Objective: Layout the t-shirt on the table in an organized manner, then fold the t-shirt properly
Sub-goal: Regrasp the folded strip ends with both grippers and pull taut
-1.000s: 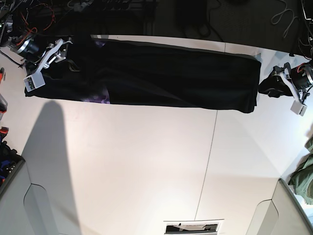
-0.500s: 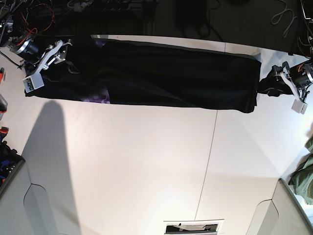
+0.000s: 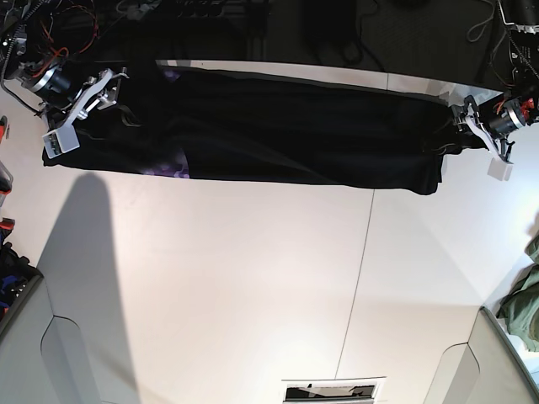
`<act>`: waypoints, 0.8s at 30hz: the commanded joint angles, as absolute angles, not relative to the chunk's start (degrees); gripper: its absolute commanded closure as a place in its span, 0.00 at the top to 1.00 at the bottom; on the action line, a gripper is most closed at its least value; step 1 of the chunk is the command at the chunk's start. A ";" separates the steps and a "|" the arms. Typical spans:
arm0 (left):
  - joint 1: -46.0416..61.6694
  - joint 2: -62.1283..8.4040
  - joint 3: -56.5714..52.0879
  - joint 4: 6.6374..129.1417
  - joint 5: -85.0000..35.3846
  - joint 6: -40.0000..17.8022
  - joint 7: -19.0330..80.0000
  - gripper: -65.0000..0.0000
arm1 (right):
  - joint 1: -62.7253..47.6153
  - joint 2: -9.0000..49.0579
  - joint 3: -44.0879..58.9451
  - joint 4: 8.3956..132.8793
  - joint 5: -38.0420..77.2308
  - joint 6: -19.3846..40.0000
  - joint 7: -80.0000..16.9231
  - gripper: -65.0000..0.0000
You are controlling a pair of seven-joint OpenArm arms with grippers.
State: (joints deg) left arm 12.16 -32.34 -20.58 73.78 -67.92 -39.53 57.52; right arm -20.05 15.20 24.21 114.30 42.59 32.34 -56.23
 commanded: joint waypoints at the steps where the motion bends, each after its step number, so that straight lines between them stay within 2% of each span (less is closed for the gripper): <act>1: 11.73 -32.88 -20.91 73.52 -68.14 -40.00 57.21 0.65 | -19.88 15.84 24.51 115.11 43.29 32.36 -55.31 0.68; 14: 11.75 -29.87 -20.64 71.75 -68.20 -40.00 57.25 0.64 | -19.88 15.84 24.51 115.11 43.27 32.36 -55.31 0.68; 16: 11.75 -29.85 -20.64 72.16 -68.20 -40.00 57.25 0.62 | -19.88 15.84 24.51 115.11 43.29 32.36 -55.29 0.68; 17: 11.73 -29.85 -20.64 72.40 -68.16 -40.00 57.23 0.55 | -19.88 15.84 24.51 115.11 43.27 32.36 -55.29 0.68; 20: 11.75 -29.82 -20.64 72.58 -68.12 -40.00 56.75 0.22 | -19.86 15.84 24.51 115.11 43.29 32.36 -55.24 0.68; 22: 11.75 -29.85 -20.64 72.58 -67.55 -40.00 54.96 0.05 | -19.86 15.84 24.51 115.11 43.29 32.36 -55.05 0.68; 23: 11.73 -29.85 -20.64 72.58 -66.61 -40.00 53.87 0.00 | -19.84 15.84 24.51 115.11 43.29 32.36 -54.92 0.68; 24: 11.57 -29.82 -20.64 72.58 -65.47 -40.00 53.06 0.00 | -19.86 15.84 24.51 115.11 43.29 32.36 -54.87 0.68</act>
State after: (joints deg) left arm 12.01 -28.71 -20.32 71.94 -65.49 -39.92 53.49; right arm -20.05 15.22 24.21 114.30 42.57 32.36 -56.21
